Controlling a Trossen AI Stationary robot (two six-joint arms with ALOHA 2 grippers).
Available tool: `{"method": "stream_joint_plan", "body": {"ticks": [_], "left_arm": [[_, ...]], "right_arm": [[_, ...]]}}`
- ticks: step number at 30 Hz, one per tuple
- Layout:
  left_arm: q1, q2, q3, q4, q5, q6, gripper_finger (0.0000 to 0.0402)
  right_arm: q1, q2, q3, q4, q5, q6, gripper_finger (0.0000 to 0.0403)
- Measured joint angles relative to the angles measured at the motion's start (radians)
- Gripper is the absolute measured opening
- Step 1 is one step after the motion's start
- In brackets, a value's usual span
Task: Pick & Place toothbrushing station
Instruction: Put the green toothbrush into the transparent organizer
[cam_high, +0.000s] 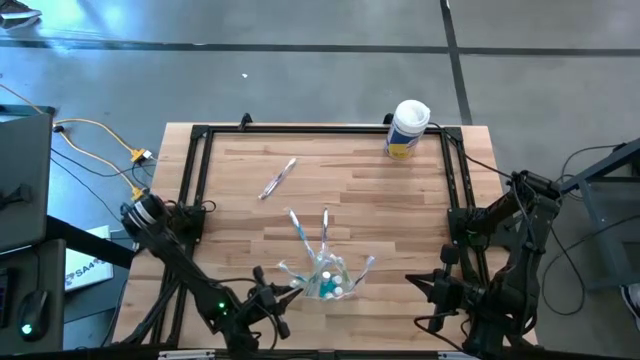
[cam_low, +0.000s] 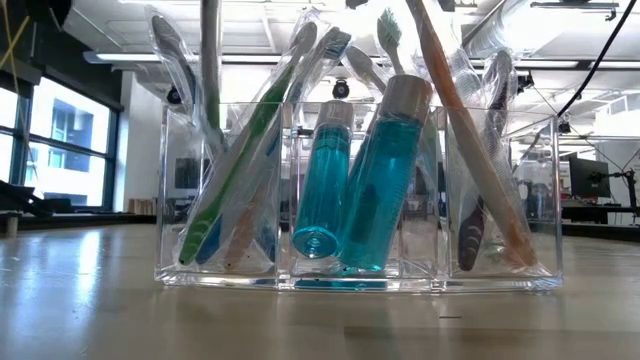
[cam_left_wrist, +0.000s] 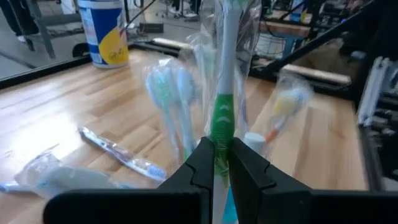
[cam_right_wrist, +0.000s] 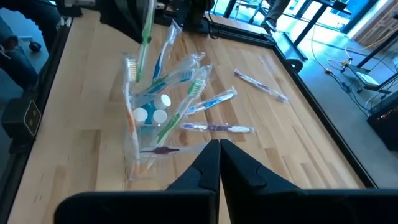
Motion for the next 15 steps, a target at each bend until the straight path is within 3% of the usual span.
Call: {"method": "stream_joint_plan", "body": {"ticks": [10, 15], "left_arm": [[0.032, 0.031, -0.001, -0.013, 0.049, -0.061, 0.0022], [0.054, 0.042, -0.027, -0.006, 0.135, -0.115, 0.0051]], "right_arm": [[0.0, 0.0, 0.0, 0.001, 0.0, 0.002, 0.0002], [0.0, 0.0, -0.014, 0.011, -0.006, 0.007, 0.0002]]}}
